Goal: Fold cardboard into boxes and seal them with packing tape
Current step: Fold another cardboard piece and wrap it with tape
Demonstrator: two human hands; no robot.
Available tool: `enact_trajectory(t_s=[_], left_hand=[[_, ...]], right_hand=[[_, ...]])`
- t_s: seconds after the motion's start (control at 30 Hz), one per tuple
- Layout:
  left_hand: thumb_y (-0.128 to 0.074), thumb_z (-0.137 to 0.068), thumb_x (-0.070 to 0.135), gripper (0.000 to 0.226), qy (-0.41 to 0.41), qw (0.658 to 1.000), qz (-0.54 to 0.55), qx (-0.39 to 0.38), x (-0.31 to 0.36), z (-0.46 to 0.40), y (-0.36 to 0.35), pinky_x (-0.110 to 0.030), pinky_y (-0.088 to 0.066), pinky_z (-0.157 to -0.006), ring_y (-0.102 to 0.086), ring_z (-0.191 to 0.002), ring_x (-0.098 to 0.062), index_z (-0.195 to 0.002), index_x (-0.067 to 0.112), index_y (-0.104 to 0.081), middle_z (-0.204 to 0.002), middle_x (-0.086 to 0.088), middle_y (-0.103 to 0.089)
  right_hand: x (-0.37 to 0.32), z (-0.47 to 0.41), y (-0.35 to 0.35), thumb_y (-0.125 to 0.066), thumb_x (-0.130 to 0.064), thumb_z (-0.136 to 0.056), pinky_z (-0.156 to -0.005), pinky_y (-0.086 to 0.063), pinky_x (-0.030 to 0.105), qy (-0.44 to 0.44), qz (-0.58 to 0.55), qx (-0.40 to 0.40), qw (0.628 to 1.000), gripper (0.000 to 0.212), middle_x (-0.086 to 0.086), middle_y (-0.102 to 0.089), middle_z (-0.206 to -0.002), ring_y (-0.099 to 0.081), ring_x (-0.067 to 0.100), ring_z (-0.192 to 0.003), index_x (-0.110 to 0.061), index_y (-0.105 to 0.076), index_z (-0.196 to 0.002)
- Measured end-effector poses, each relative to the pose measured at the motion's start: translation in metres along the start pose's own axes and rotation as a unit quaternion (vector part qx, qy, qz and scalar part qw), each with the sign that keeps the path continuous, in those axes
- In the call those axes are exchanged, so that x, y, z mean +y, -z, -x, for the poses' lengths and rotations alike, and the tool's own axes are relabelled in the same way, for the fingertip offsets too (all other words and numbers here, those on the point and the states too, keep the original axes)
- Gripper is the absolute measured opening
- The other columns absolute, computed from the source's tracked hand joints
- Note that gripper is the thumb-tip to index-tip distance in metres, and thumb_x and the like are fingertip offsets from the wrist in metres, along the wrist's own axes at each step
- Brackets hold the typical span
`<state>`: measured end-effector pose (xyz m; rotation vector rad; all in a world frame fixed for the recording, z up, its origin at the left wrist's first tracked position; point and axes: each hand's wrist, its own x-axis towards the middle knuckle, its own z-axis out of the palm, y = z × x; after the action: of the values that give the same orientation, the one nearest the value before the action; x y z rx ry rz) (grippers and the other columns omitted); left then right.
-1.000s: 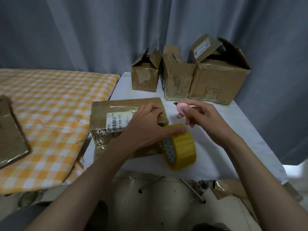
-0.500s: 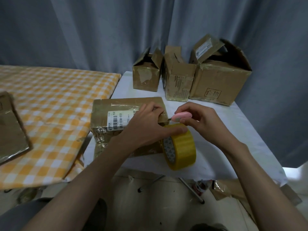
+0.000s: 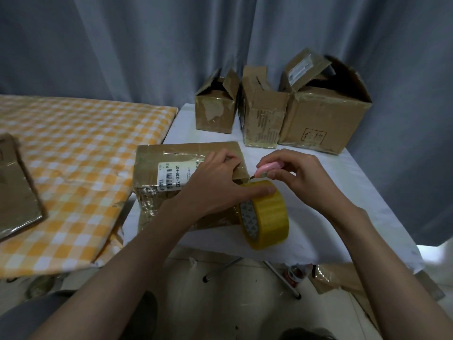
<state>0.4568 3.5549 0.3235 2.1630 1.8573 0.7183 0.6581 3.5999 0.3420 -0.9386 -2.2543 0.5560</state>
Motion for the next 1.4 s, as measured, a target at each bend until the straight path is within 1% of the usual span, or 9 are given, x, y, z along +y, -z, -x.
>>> enact_trajectory(t_s=[0.27,0.63,0.73,0.83,0.93,1.13,1.27,1.33,1.4], left_hand=[[-0.033,-0.054,0.101,0.107,0.000,1.000,-0.003,0.004,0.000,-0.001,0.000,-0.026,-0.032,-0.089,-0.032,-0.108,-0.004,-0.127,0.026,-0.056,-0.116,0.019,-0.036],[-0.033,-0.056,0.100,0.110,-0.002,1.000,-0.011,0.002,-0.001,0.000,-0.001,-0.026,-0.031,-0.089,-0.032,-0.110,-0.005,-0.132,0.024,-0.054,-0.121,0.015,-0.039],[-0.030,-0.055,0.102,0.119,0.000,1.000,-0.019,-0.006,-0.003,-0.001,0.000,-0.026,-0.030,-0.093,-0.031,-0.114,-0.005,-0.140,0.022,-0.049,-0.132,0.011,-0.040],[-0.028,-0.054,0.102,0.121,0.002,1.000,-0.022,-0.008,-0.004,-0.001,0.000,-0.026,-0.030,-0.094,-0.029,-0.113,-0.004,-0.140,0.021,-0.049,-0.133,0.011,-0.040],[-0.026,-0.054,0.103,0.122,0.000,0.999,-0.029,-0.014,-0.004,-0.002,0.000,-0.027,-0.030,-0.093,-0.028,-0.112,-0.003,-0.141,0.021,-0.047,-0.135,0.010,-0.039],[-0.028,-0.056,0.103,0.118,-0.002,1.000,-0.026,-0.008,-0.004,-0.001,-0.001,-0.026,-0.028,-0.091,-0.028,-0.111,-0.003,-0.139,0.021,-0.049,-0.132,0.011,-0.039],[-0.030,-0.055,0.102,0.117,0.001,1.000,-0.027,0.001,-0.002,-0.001,-0.001,-0.026,-0.031,-0.090,-0.032,-0.112,-0.005,-0.137,0.022,-0.050,-0.130,0.012,-0.041],[-0.032,-0.055,0.102,0.115,0.001,1.000,-0.024,0.004,-0.001,0.001,0.000,-0.027,-0.035,-0.091,-0.034,-0.113,-0.006,-0.136,0.022,-0.050,-0.129,0.012,-0.041],[-0.032,-0.056,0.101,0.113,-0.003,1.000,-0.028,0.006,0.001,0.002,0.000,-0.028,-0.037,-0.092,-0.035,-0.115,-0.007,-0.135,0.022,-0.051,-0.128,0.012,-0.041]], right_hand=[[-0.002,-0.001,0.000,-0.070,-0.007,-0.090,-0.079,-0.052,0.023,0.008,0.023,0.000,1.000,0.017,-0.012,-0.072,-0.098,-0.064,0.006,-0.093,-0.020,-0.076,-0.100],[0.006,0.000,0.003,-0.069,-0.012,-0.091,-0.077,-0.048,0.017,0.009,0.071,-0.018,0.997,0.014,-0.009,-0.071,-0.095,-0.063,0.004,-0.090,-0.022,-0.076,-0.098],[0.029,0.008,0.019,-0.070,-0.003,-0.088,-0.073,-0.044,0.013,-0.054,0.121,-0.006,0.991,0.018,-0.003,-0.070,-0.092,-0.063,0.005,-0.084,-0.019,-0.076,-0.092],[0.048,0.022,0.021,-0.069,0.005,-0.081,-0.071,-0.050,0.028,-0.149,0.157,0.000,0.976,0.028,-0.003,-0.069,-0.083,-0.064,0.018,-0.079,-0.023,-0.070,-0.080],[0.052,0.026,-0.001,-0.075,-0.007,-0.080,-0.068,-0.051,0.041,-0.196,0.136,0.015,0.971,0.021,-0.003,-0.063,-0.078,-0.059,0.022,-0.074,-0.018,-0.057,-0.078],[0.047,0.018,-0.010,-0.081,-0.032,-0.079,-0.069,-0.044,0.034,-0.251,0.148,-0.076,0.954,0.025,-0.003,-0.056,-0.089,-0.053,0.018,-0.085,-0.021,-0.059,-0.079],[0.019,0.015,-0.003,-0.065,-0.043,-0.094,-0.062,-0.046,0.021,-0.284,-0.041,0.020,0.958,0.028,0.001,-0.070,-0.083,-0.062,0.012,-0.074,-0.020,-0.074,-0.082],[0.000,0.014,-0.005,-0.060,-0.047,-0.097,-0.057,-0.053,0.025,-0.338,-0.186,0.010,0.923,0.037,0.009,-0.069,-0.079,-0.065,0.016,-0.066,-0.015,-0.076,-0.091],[-0.012,0.014,-0.010,-0.062,-0.051,-0.093,-0.067,-0.059,0.030,-0.383,-0.238,-0.040,0.892,0.040,0.014,-0.074,-0.089,-0.073,0.022,-0.077,-0.015,-0.076,-0.101]])
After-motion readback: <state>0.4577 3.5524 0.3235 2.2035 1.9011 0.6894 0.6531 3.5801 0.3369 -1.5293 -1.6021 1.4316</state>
